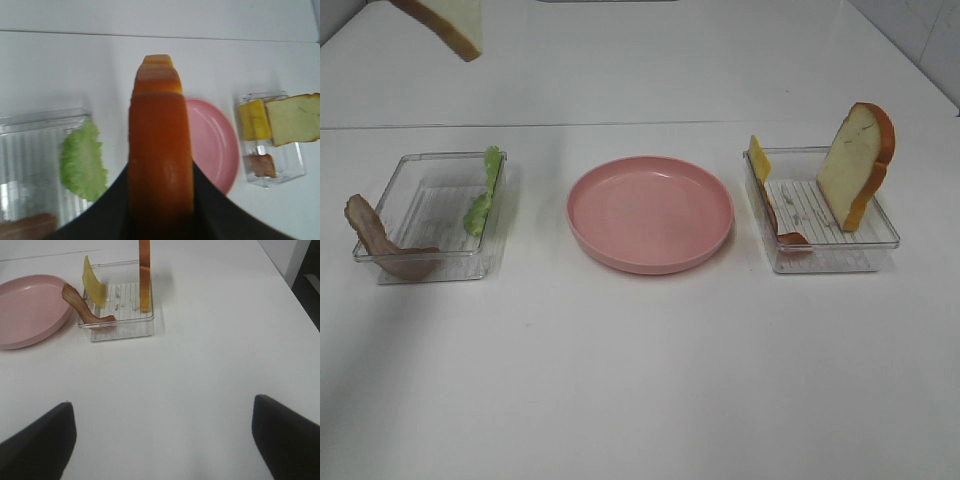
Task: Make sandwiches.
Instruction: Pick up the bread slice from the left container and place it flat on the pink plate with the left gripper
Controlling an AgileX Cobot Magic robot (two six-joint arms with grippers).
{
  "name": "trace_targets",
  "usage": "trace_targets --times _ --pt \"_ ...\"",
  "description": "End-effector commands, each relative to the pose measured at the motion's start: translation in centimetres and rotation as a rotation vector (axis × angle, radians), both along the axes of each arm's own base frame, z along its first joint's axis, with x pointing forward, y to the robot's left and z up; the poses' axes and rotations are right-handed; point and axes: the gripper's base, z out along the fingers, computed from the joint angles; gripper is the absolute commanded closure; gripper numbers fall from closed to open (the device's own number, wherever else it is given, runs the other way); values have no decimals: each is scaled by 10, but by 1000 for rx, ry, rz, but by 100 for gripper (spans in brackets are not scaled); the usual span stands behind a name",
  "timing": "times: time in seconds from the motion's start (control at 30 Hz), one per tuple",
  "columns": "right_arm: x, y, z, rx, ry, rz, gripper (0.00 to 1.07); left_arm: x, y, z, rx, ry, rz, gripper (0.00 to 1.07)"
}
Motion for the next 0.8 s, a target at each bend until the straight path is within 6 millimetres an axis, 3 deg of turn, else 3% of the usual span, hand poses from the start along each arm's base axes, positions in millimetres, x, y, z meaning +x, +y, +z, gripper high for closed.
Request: trace_targets --times 0.03,0.07,0.1,0.13,0.17,0.2,0.27,0.3,0.33,0.37,0.4,0.43,0.47,0.5,0.53,0.63,0.8 --pt "-3 0 0 -5 -38 1 18 10 -38 -21 -74 21 -89 107" --pt "-3 0 0 -5 -38 1 18 10 -38 -21 -74 21 -89 107" --pt "-3 0 0 -5 -38 1 18 17 -58 -40 -77 40 -112 107" --pt "-3 0 0 -5 -38 1 18 17 -58 -40 -77 40 -112 107" --pt "-3 0 0 -5 -38 1 18 21 -69 -52 -73 54 -124 107" --pt "-3 0 0 -5 -38 1 18 28 -84 -77 -70 103 -136 107" --pt "-3 0 0 -5 -38 1 18 30 -91 -88 -71 128 -137 107" --pt "-3 0 0 -5 -38 1 18 35 -105 -115 -73 185 -135 107" --pt "-3 0 0 -5 -38 1 18 35 -105 -115 -73 185 -135 107" --pt "-3 0 0 -5 -38 1 18 37 -120 -138 -78 220 -146 107" --pt "-3 0 0 -5 -38 1 18 37 -120 -138 -78 220 -146 107" --pt "-3 0 0 -5 -38 1 18 38 -134 -161 -86 252 -159 107" --pt "-3 0 0 -5 -38 1 18 39 -142 -172 -86 260 -165 107" --pt "-3 0 0 -5 -38 1 18 39 -142 -172 -86 260 -165 107" --pt "-3 0 0 -5 -38 1 18 38 -155 -188 -86 266 -169 107" --pt "-3 0 0 -5 -38 1 18 37 -173 -207 -82 247 -165 107" --pt "-3 0 0 -5 -38 1 18 38 -186 -225 -82 229 -147 107"
